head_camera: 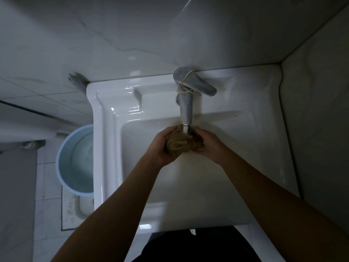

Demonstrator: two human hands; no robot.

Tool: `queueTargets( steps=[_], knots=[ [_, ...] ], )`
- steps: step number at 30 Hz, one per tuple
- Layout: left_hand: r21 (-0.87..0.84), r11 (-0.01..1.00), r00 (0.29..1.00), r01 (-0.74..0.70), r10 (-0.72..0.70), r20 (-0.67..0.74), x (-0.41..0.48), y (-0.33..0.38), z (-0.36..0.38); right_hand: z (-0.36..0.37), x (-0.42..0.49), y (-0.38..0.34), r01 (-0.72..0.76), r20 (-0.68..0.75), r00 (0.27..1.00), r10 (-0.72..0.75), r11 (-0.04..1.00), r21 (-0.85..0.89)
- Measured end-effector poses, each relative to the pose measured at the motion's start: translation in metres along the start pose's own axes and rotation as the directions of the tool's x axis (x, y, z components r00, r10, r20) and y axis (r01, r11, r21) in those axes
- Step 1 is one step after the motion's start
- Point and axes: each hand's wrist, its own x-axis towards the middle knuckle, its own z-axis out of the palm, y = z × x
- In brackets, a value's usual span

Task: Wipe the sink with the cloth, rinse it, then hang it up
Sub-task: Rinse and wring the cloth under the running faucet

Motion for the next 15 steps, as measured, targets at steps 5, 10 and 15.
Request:
queueTargets(
  steps=[5,10,15],
  knots=[
    [0.468,0.877,0.943,-0.112,0.242,-0.228,0.010,-0.001,-0.002,0.017,0.006,0.005,0.099,-0.006,0.995,-0.099,0.995,0.017],
    [0.601,0.774,0.772,-0.200,0.502,-0.390,0.017,0.001,-0.021,0.005,0.007,0.002,0.214,-0.120,0.972,-0.202,0.972,0.101],
    [0.198,0.980,0.929,-0.029,0.099,-0.356,0.022,-0.008,-0.006,0.016,0.005,0.000,0.083,0.187,0.975,-0.119,0.978,0.192]
  ],
)
